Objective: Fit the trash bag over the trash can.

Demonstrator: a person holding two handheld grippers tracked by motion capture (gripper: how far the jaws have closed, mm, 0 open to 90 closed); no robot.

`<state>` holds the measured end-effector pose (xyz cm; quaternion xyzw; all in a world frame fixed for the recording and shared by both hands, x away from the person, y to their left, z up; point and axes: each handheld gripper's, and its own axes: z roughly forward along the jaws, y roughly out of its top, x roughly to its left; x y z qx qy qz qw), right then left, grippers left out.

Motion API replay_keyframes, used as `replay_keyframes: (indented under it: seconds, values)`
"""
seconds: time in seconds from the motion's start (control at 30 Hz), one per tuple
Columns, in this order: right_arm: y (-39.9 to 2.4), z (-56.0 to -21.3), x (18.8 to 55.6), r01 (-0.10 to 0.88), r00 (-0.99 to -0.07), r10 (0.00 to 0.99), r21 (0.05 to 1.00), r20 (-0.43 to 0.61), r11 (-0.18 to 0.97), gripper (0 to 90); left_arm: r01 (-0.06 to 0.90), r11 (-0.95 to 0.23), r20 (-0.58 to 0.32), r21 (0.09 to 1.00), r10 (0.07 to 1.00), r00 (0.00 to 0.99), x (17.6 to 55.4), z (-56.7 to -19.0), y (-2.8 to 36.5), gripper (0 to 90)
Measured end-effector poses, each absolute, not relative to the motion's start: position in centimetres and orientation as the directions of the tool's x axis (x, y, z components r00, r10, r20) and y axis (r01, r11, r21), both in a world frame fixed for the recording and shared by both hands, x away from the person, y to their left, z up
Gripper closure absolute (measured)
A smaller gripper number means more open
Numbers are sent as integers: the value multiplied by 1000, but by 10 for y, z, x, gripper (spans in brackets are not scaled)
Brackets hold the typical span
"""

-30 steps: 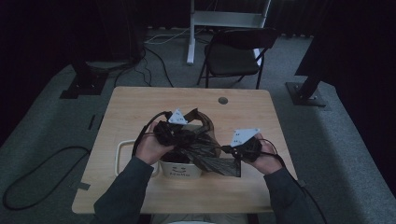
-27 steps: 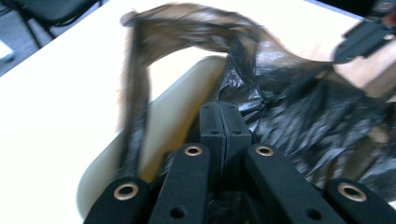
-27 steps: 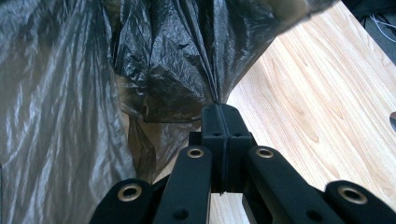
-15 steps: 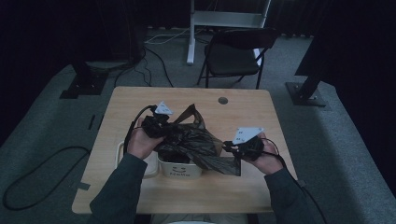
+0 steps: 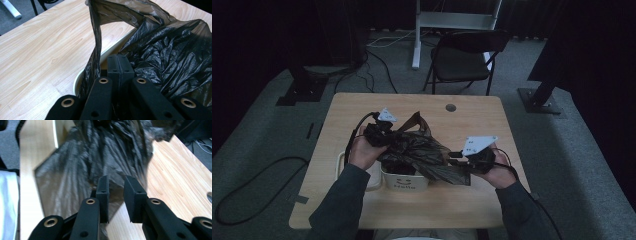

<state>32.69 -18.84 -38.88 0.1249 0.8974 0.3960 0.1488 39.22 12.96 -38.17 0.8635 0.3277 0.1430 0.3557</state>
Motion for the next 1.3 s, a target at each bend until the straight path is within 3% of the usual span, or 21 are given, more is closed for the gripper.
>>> replay_keyframes:
  seconds: [1.3]
  values:
    - [-150, -396, 313, 52, -979, 182, 751, -92, 658, 664, 516, -466, -20, 719, 728, 685, 398, -384, 144, 900]
